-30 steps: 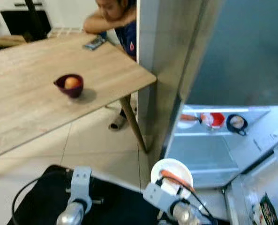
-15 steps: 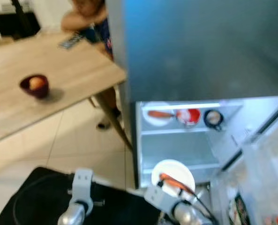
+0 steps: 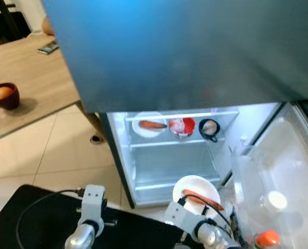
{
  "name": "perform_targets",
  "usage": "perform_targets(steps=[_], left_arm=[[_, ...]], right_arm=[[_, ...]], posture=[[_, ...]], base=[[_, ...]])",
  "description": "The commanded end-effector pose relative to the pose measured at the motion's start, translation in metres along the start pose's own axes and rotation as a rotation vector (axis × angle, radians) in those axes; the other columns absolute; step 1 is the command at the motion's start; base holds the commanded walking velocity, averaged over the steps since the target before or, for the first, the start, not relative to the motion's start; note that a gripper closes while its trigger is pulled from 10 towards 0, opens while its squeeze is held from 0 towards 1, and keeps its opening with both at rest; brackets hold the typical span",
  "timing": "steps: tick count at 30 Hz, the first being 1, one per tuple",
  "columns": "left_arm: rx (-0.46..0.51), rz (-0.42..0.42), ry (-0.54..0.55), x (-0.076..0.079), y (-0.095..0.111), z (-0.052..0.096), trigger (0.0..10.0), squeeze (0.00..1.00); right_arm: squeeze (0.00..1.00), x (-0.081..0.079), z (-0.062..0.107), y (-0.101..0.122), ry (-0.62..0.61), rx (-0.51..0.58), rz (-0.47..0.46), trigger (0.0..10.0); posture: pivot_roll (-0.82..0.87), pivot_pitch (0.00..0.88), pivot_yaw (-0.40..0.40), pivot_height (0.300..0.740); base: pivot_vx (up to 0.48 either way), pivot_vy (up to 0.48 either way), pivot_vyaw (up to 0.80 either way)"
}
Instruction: Restocking fridge
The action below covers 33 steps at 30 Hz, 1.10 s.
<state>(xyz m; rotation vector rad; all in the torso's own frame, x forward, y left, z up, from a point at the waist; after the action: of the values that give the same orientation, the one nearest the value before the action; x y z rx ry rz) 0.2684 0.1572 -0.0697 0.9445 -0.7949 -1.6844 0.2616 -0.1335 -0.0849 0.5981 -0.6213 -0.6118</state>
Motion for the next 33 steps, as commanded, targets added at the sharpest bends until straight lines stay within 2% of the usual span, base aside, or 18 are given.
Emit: perform_targets(steps=[1, 6, 10, 14, 17, 25, 33], left_arm=[[-0.03, -0.009, -0.002, 0.001, -0.01, 0.004, 10.0, 0.0], [-0.036, -0.032, -0.016, 0.003, -0.012, 0.005, 10.0, 0.0], [-0.084, -0.04, -0.05, 0.009, -0.025, 0.01, 10.0, 0.0], [-0.197, -0.049, -0.025, 0.001, -0.053, 0.022, 10.0, 0.0], [-0.205, -0.054, -0.014, -0.004, -0.06, 0.028, 10.0, 0.0], [-0.202, -0.062, -0.011, -0.006, -0.06, 0.028, 10.0, 0.0], [-0.164, -0.055, -0.009, -0.004, -0.049, 0.022, 10.0, 0.0]], right_arm=[[0.0, -0.005, -0.002, 0.003, 0.006, 0.01, -0.01, 10.0], [0.0, -0.005, -0.002, 0.004, 0.006, 0.01, -0.011, 10.0], [0.0, -0.009, -0.001, -0.003, 0.022, -0.025, -0.025, 10.0], [0.0, -0.012, 0.004, -0.026, -0.011, -0.124, -0.199, 10.0], [0.0, -0.015, 0.008, -0.032, -0.014, -0.124, -0.23, 10.0], [0.0, -0.014, 0.008, -0.032, -0.018, -0.117, -0.221, 10.0], [0.0, -0.01, 0.004, -0.022, -0.029, -0.094, -0.221, 10.0]], posture=[[-0.11, 0.106, -0.037, 0.74], [-0.11, 0.105, -0.037, 0.74], [-0.11, 0.107, -0.036, 0.74], [-0.11, 0.108, -0.036, 0.74], [-0.1, 0.111, -0.032, 0.74], [-0.1, 0.115, -0.034, 0.74], [-0.09, 0.113, -0.034, 0.74]], base=[[0.0, 0.0, 0.0], [0.0, 0.0, 0.0], [0.0, 0.0, 0.0], [0.0, 0.0, 0.0], [0.0, 0.0, 0.0], [0.0, 0.0, 0.0], [0.0, 0.0, 0.0]])
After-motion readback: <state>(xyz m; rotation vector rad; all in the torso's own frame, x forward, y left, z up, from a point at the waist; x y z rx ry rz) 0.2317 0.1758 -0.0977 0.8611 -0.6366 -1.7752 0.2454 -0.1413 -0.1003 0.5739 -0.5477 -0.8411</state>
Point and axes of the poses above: a point about 5 cm out from each wrist's last joint towards the gripper, its own z axis pointing back from the gripper into the wrist, its own y axis along the axis of the wrist's last joint, x = y × z, the point moved 5 cm from there along -z, pointing out of the wrist towards the gripper, and after that the axes turned 12 degrees about -z, right-handed, at the moved point
